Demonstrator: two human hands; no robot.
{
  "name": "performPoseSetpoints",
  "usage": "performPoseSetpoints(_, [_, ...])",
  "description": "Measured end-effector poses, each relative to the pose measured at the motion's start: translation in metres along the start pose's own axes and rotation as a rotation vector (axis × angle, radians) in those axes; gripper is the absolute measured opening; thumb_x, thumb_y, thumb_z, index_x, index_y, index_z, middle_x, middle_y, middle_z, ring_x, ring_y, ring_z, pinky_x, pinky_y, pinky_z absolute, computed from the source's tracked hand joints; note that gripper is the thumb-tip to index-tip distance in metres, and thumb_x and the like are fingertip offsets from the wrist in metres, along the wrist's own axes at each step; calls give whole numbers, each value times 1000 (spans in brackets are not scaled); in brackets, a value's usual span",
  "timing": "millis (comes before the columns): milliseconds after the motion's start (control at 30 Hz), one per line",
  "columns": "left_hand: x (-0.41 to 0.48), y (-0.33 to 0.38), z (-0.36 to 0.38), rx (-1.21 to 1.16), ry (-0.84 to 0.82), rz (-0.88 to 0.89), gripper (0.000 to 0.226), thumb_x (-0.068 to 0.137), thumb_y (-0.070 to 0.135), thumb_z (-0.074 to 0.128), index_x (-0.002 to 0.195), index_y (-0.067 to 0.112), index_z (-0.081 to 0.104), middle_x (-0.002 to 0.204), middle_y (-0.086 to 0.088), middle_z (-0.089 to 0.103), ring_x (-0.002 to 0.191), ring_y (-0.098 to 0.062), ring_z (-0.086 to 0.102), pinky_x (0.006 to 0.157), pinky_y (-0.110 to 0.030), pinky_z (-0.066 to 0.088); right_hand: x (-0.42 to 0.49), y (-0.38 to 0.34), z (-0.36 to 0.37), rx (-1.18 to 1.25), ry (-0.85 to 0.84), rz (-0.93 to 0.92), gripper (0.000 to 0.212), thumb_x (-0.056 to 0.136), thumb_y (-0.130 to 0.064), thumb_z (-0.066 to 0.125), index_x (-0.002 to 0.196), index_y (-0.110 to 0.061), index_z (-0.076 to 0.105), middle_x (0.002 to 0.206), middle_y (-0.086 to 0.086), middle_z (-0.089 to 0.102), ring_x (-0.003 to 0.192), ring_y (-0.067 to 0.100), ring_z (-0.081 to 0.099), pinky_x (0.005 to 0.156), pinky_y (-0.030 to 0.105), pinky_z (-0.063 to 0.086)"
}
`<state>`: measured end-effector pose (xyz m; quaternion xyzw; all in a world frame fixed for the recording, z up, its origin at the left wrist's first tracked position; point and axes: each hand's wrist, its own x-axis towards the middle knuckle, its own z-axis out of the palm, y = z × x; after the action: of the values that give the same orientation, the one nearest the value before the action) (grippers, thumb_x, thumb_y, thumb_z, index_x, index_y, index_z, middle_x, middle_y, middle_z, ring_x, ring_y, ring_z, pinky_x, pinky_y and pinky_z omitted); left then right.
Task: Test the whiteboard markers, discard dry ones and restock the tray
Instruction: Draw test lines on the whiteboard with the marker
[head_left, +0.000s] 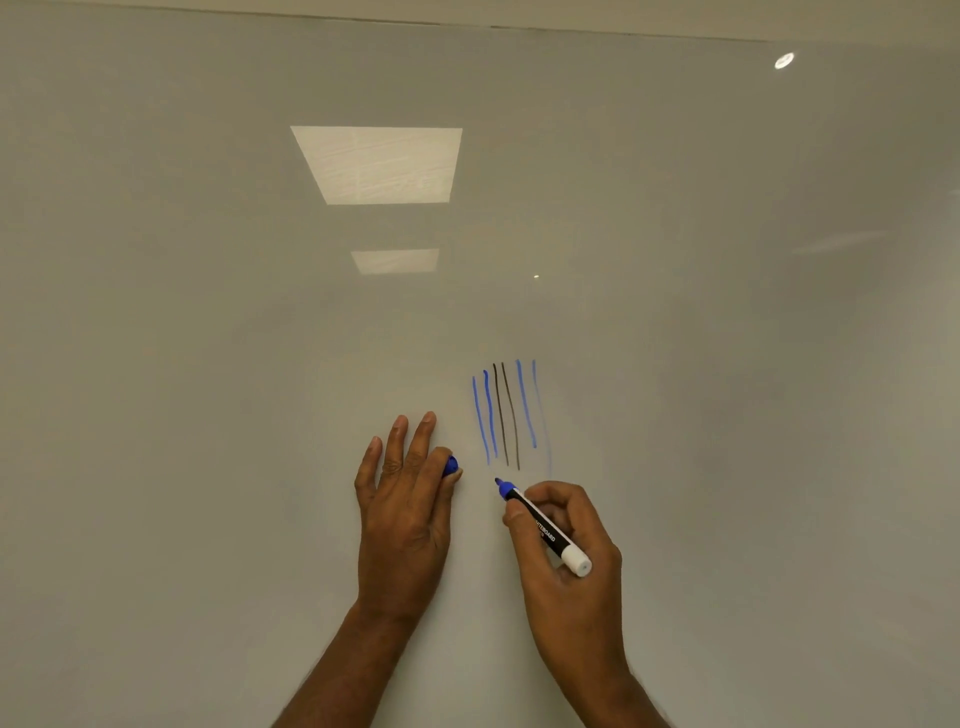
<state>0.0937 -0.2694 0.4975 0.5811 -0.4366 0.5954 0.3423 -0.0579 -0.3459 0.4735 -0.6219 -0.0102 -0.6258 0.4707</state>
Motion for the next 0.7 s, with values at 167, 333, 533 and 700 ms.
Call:
performPoseSetpoints(167, [-2, 11, -18, -209, -34, -175, 40, 106, 26, 51, 146, 19, 49, 157, 2, 42, 154, -8, 24, 127, -34, 19, -20, -25, -11, 115, -64, 53, 19, 80, -29, 68, 96, -18, 64, 83, -9, 67, 75, 12, 66, 64, 15, 52])
performPoseSetpoints(333, [-5, 55, -65, -585, 78, -669, 28, 103, 29, 52, 128, 22, 63, 130, 9, 68, 128, -6, 59, 111, -28, 47, -44, -38, -16, 177, -265, 75, 21, 89, -21, 67, 110, -22, 67, 104, -9, 71, 97, 17, 67, 81, 21, 55])
performPoseSetpoints(533, [7, 63, -109, -1286, 120, -1214, 25, 107, 24, 46, 122, 7, 58, 118, -14, 75, 111, -31, 72, 95, -43, 58, -65, -53, -9, 165, -380, 93, 26, 91, -33, 62, 116, -29, 66, 110, -14, 70, 103, 14, 66, 84, 23, 56])
performPoseSetpoints(700, [0, 70, -130, -1533, 106, -1323, 27, 107, 23, 45, 125, 8, 59, 122, -22, 71, 112, -35, 71, 87, -41, 62, -75, -61, 0, 205, -400, 98, 30, 90, -39, 60, 118, -30, 64, 111, -19, 69, 106, 9, 66, 84, 19, 54])
